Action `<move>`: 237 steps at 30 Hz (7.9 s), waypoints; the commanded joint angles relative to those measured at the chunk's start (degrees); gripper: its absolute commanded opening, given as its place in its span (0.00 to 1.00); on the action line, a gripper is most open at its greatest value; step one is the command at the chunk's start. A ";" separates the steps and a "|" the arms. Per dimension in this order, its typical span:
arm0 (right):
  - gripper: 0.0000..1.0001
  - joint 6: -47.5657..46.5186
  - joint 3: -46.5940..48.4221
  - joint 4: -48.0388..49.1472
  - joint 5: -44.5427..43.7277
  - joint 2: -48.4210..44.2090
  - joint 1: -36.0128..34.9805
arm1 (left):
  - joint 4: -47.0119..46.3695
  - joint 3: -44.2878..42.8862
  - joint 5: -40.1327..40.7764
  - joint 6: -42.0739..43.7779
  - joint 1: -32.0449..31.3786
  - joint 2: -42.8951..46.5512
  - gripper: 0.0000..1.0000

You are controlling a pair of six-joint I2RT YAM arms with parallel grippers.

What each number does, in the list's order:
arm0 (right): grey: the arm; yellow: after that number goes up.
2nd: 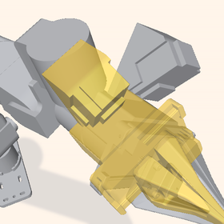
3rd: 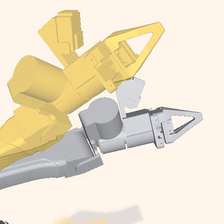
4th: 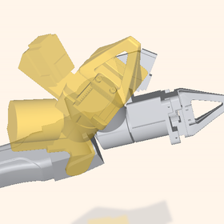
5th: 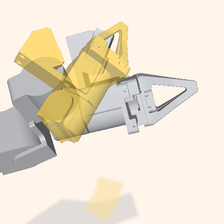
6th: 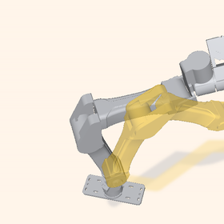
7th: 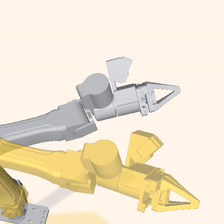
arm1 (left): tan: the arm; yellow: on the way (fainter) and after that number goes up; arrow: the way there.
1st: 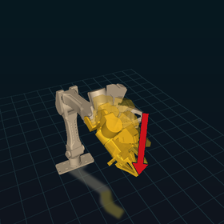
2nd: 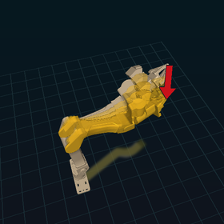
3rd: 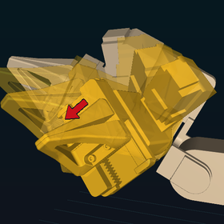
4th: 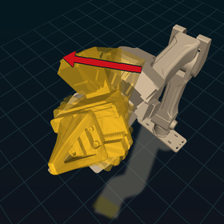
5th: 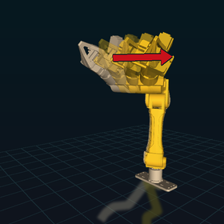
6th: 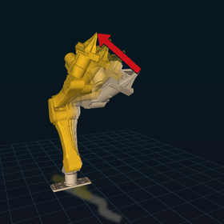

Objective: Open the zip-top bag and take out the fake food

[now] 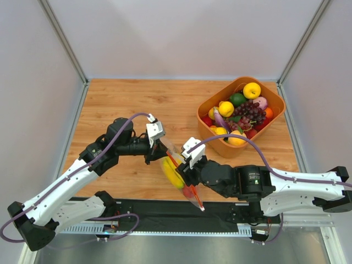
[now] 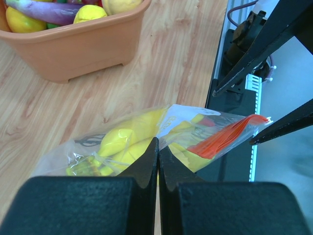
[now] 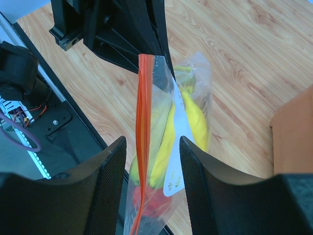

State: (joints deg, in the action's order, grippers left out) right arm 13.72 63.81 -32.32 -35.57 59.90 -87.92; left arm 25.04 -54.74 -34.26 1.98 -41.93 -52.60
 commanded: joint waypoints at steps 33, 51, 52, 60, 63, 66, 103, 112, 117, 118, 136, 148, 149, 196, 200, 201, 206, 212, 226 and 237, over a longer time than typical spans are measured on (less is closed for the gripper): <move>0.49 2.63 -0.09 -1.61 -5.30 -3.12 1.70 | -0.34 -1.07 -1.25 2.50 -1.05 0.22 0.00; 0.49 2.90 0.17 -4.33 -5.38 1.45 1.87 | -0.34 -1.07 -1.07 2.59 -1.22 0.22 0.00; 0.48 2.98 0.17 -4.33 -5.65 1.62 1.87 | -0.25 -1.07 -1.16 2.51 -1.22 0.22 0.00; 0.32 3.86 -0.44 -4.86 -7.06 3.20 1.87 | -0.78 -0.90 -3.26 2.42 -1.31 0.48 0.00; 0.16 4.04 -0.88 -4.25 -5.39 4.70 1.79 | -1.48 -0.54 -3.71 2.24 -1.48 0.83 0.00; 0.00 4.74 -0.80 -3.37 -4.51 6.02 1.96 | -1.22 -0.81 -1.96 1.89 -1.57 0.57 0.06; 0.00 9.57 3.43 6.21 4.46 13.40 15.50 | -9.30 1.12 12.90 -12.96 -0.96 1.44 0.66; 0.00 9.58 2.72 7.09 5.16 12.79 15.41 | -8.25 0.34 13.61 -13.41 -0.17 -0.75 0.67; 0.00 9.49 2.63 6.83 4.64 11.47 15.32 | -5.09 -1.07 12.73 -12.53 -0.08 -3.30 0.60; 0.00 9.40 2.63 6.83 4.46 11.38 15.32 | -4.91 -1.16 12.29 -12.61 -0.17 -4.00 0.59; 0.00 9.05 0.88 -4.33 -9.78 3.92 16.55 | 1.41 -4.85 4.65 -5.94 1.23 -3.65 0.00; 0.00 12.30 -7.02 -6.45 -7.41 -1.54 24.28 | 2.65 -5.38 -1.59 -4.26 2.21 -2.86 0.00; 0.00 12.39 -7.29 -5.92 -6.45 -1.37 24.63 | 2.30 -5.03 -3.16 -4.52 2.12 -2.86 0.00; 0.54 23.36 3.88 -3.80 3.14 6.20 3.88 | -0.43 -4.41 -5.82 -8.13 2.12 -4.70 0.00; 0.54 27.06 -0.70 -6.35 3.85 3.39 7.66 | -0.43 -4.41 -6.08 -8.04 2.12 -4.44 0.00; 0.54 27.94 -1.40 -6.79 3.50 3.03 8.11 | -0.51 -4.41 -6.26 -7.87 2.12 -4.44 0.00; 0.54 29.70 -2.38 -12.94 0.16 3.55 9.35 | -0.60 -4.32 -7.31 -7.78 2.12 -4.27 0.00; 0.55 28.74 -2.73 -13.57 0.32 7.50 10.66 | -1.31 -4.15 -10.29 -8.04 2.12 -4.79 0.00; 0.71 35.32 -5.27 -6.72 4.54 11.99 11.72 | -1.83 -3.88 -10.74 -7.69 1.77 -4.09 0.00; 0.69 40.86 -11.25 0.93 -0.63 12.53 11.98 | -2.53 -3.53 -14.25 -7.34 0.01 -4.00 0.00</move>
State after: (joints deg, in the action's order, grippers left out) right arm 50.83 54.33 -34.81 -31.48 71.70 -76.49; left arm 26.70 -57.80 -42.13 -5.41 -40.45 -57.98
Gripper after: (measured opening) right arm 0.699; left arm 0.007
